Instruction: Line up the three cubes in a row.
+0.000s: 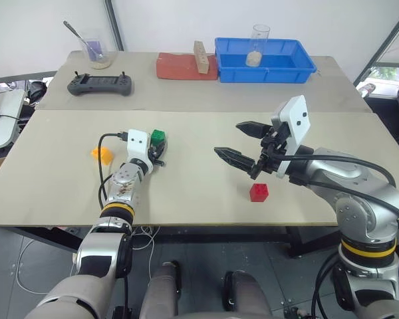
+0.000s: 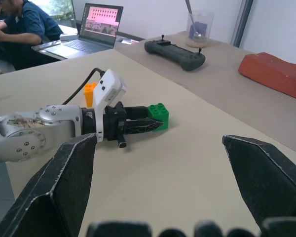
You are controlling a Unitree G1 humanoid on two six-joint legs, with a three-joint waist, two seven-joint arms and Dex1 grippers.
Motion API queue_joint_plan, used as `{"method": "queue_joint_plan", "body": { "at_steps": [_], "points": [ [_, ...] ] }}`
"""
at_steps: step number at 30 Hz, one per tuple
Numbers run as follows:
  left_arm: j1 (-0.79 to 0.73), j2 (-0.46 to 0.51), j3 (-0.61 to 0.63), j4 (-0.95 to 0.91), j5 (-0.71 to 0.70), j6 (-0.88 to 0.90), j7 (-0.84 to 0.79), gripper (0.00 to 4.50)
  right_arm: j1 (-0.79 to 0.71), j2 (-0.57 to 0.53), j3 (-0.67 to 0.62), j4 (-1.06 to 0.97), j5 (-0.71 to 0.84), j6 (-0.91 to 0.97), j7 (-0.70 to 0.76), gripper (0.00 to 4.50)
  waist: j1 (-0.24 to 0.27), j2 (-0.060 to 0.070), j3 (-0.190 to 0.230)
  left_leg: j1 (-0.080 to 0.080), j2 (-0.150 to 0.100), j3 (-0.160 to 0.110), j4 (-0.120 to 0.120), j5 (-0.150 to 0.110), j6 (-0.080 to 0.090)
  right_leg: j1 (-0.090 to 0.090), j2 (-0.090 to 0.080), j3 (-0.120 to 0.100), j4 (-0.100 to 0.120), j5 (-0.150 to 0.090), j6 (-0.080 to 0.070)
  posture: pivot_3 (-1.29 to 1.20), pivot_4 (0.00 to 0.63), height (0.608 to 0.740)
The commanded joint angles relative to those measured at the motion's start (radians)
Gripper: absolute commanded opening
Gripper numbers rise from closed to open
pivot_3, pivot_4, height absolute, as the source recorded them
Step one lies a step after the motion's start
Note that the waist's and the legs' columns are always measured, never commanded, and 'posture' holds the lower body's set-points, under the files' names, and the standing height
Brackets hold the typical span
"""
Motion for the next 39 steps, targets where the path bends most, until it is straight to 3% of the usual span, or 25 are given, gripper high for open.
{"method": "queue_joint_plan", "body": {
  "at_steps": [1,5,9,15,26,39],
  "points": [
    [0.097,0.022,-0.081,-0.334,-0.089,0.114,-0.267,1.29,0.023,-0.083,-0.056,-0.058,0.058,-0.024,0.088,4.50,-0.003,-0.001,0.000,0.000,0.000,0.000,0.000,0.000,0.000,0.000,0.000,0.000,0.000,0.000,0.000,0.00,0.150,0.740],
    [0.257,0.135,-0.225,-0.703,-0.165,0.291,-0.564,1.29,0.096,-0.208,-0.083,-0.076,0.108,-0.046,0.222,4.50,-0.015,-0.001,0.001,0.000,0.000,0.000,-0.001,0.000,0.000,0.000,0.000,0.000,0.000,-0.001,-0.001,0.00,0.150,0.740],
    [0.299,0.190,-0.322,-0.811,-0.168,0.334,-0.706,1.29,0.152,-0.288,-0.075,-0.070,0.111,-0.076,0.303,4.50,-0.015,-0.001,0.001,0.002,0.001,0.000,-0.001,0.000,0.000,0.000,0.000,0.000,0.000,-0.004,-0.007,0.00,0.150,0.740],
    [0.233,0.123,-0.401,-0.645,-0.097,0.241,-0.764,1.29,0.237,-0.344,-0.075,-0.060,0.080,-0.126,0.352,4.50,-0.009,-0.001,0.001,0.002,0.000,0.000,0.000,0.000,0.000,0.001,0.000,0.000,-0.001,-0.007,-0.003,0.00,0.150,0.740],
    [0.126,0.002,-0.419,-0.401,-0.013,0.106,-0.751,1.29,0.332,-0.341,-0.116,-0.066,0.072,-0.181,0.317,4.50,-0.009,-0.002,0.001,0.000,0.000,-0.001,0.007,-0.001,0.002,0.002,0.000,0.001,-0.001,-0.007,-0.002,0.00,0.150,0.740],
    [0.085,-0.060,-0.414,-0.310,0.017,0.044,-0.735,1.29,0.302,-0.342,-0.088,-0.060,0.063,-0.181,0.278,4.50,-0.007,-0.002,0.001,0.000,0.000,-0.002,0.007,-0.001,0.002,0.003,0.000,0.001,-0.001,-0.008,0.000,0.00,0.150,0.740]
  ]
}}
